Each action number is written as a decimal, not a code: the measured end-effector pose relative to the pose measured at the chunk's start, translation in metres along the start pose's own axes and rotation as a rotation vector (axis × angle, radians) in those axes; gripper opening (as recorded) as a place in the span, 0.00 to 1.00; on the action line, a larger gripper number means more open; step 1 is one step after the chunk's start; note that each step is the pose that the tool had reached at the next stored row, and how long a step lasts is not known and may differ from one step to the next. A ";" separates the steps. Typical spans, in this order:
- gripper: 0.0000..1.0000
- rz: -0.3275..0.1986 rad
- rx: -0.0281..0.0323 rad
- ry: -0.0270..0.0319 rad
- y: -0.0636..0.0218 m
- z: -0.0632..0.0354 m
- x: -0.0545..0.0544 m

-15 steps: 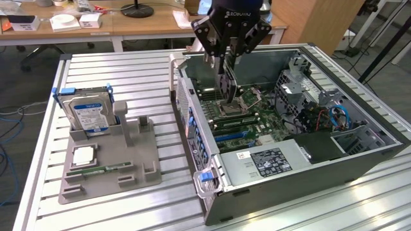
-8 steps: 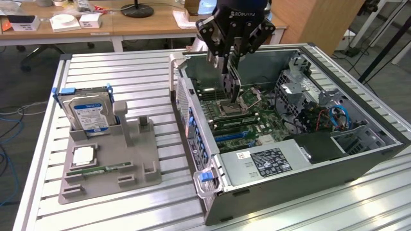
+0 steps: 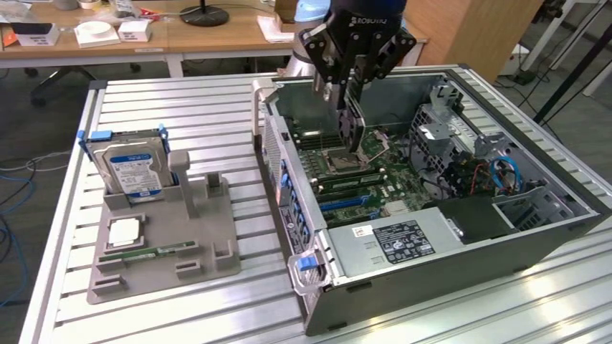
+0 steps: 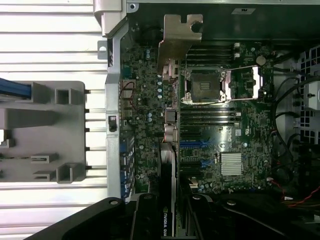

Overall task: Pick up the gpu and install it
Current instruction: 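Pick up the gpu and move the gpu toward the slot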

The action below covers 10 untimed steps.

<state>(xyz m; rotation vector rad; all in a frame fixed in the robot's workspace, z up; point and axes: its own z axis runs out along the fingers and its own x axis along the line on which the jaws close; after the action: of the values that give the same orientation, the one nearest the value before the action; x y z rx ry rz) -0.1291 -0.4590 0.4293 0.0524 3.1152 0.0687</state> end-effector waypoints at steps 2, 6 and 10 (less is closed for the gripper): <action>0.26 0.000 0.0000 0.0001 0.0001 0.0000 -0.002; 0.26 -0.001 0.0000 0.0001 0.0002 0.0002 -0.006; 0.26 -0.002 -0.0001 0.0001 0.0003 0.0003 -0.009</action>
<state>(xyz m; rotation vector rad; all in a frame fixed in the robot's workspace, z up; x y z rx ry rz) -0.1198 -0.4590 0.4292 0.0491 3.1153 0.0688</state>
